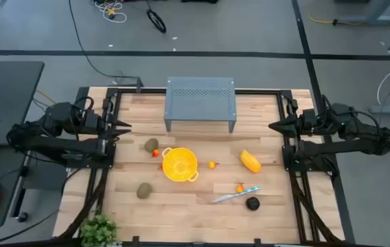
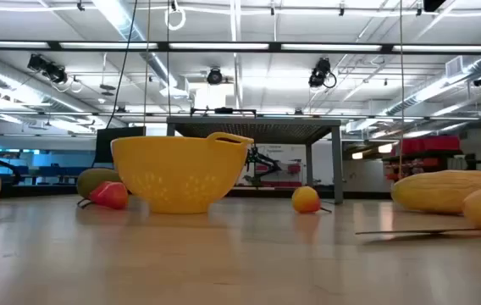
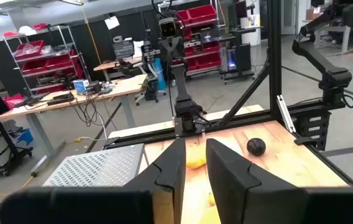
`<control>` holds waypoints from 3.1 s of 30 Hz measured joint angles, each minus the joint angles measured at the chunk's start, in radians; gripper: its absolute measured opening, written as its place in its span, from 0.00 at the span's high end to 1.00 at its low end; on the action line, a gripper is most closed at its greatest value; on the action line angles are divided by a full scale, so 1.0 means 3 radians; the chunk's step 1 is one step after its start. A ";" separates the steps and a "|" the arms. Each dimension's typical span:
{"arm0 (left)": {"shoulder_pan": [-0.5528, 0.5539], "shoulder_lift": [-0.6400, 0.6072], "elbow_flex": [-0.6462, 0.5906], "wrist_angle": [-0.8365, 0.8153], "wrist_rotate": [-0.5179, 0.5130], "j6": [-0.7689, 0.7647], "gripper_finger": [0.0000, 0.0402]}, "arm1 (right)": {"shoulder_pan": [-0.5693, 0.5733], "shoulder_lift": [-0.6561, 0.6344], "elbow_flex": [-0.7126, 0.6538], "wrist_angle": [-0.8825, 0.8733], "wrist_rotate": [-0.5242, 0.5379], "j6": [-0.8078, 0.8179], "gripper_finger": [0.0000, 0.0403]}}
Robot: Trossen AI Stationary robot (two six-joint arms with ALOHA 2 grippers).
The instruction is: Pick & Place Fruit
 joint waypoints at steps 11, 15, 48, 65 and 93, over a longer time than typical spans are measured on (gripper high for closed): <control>-0.0001 -0.0001 -0.0001 0.0000 0.0000 0.0000 0.82 | 0.0000 0.0000 0.0000 0.0000 0.0000 0.0000 0.98; -0.0001 0.0000 0.0000 0.0000 0.0000 0.0000 0.82 | 0.0000 0.0000 0.0000 -0.0001 0.0000 0.0000 0.98; -0.0001 0.0000 0.0000 0.0000 0.0000 0.0000 0.82 | -0.0001 0.0000 0.0000 0.0000 0.0000 0.0000 0.98; -0.0001 0.0000 0.0000 0.0001 0.0000 -0.0013 0.82 | -0.0001 -0.0001 0.0000 0.0000 0.0000 0.0000 0.98; -0.0001 0.0581 0.0003 0.0805 0.0373 -0.0832 0.82 | -0.0001 -0.0001 0.0000 -0.0002 0.0000 0.0000 0.98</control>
